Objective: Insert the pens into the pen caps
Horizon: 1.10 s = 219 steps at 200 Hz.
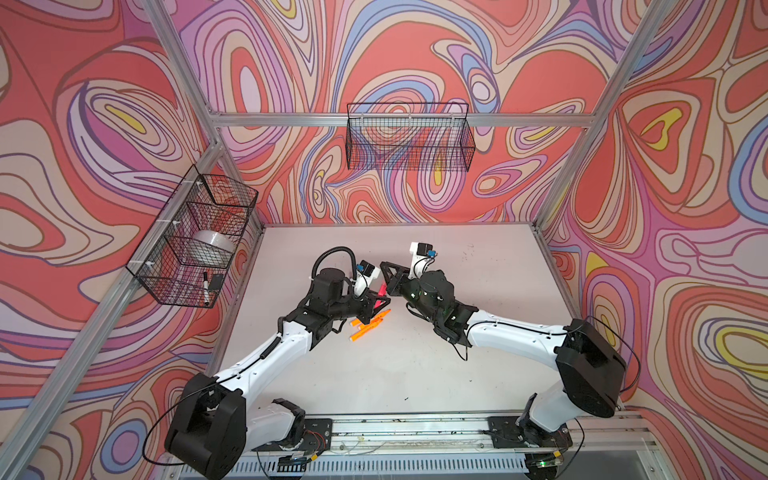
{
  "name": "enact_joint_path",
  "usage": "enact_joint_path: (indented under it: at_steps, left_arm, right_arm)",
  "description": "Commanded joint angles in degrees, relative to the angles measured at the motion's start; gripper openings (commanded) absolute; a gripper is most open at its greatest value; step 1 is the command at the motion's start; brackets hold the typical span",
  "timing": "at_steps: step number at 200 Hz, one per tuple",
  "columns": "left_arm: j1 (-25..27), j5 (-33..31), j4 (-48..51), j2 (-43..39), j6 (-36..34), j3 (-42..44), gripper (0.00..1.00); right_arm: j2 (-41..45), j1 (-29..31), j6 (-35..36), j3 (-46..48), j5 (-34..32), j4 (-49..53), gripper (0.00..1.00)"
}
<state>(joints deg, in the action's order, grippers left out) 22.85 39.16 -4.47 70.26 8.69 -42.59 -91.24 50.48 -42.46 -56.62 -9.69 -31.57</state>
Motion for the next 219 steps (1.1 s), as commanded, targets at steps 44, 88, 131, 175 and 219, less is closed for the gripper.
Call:
enact_joint_path:
  at_steps: [44,88,131,175,219]
  left_arm:
    - [-4.2,-17.6,-14.4,-5.1,2.7,-2.5,0.00]
    - [1.7,-35.1,-16.6,-6.7,-3.4,0.0,0.00]
    - [1.9,-32.5,-17.5,-7.7,-2.8,1.1,0.00]
    - [1.9,-29.4,-16.2,-7.4,-3.1,3.5,0.00]
    - [1.8,-29.7,-10.8,-4.3,-1.4,5.3,0.00]
  right_arm:
    - [-1.1,9.7,-1.1,1.0,10.9,16.4,0.00]
    - [-2.5,13.1,-5.1,-2.4,3.5,23.7,0.00]
    - [-1.0,12.5,-3.9,-2.9,-0.1,25.5,0.00]
    - [3.7,8.5,-0.5,-4.3,-6.1,30.1,0.00]
    - [11.9,1.0,1.9,-4.4,-14.9,38.3,0.32]
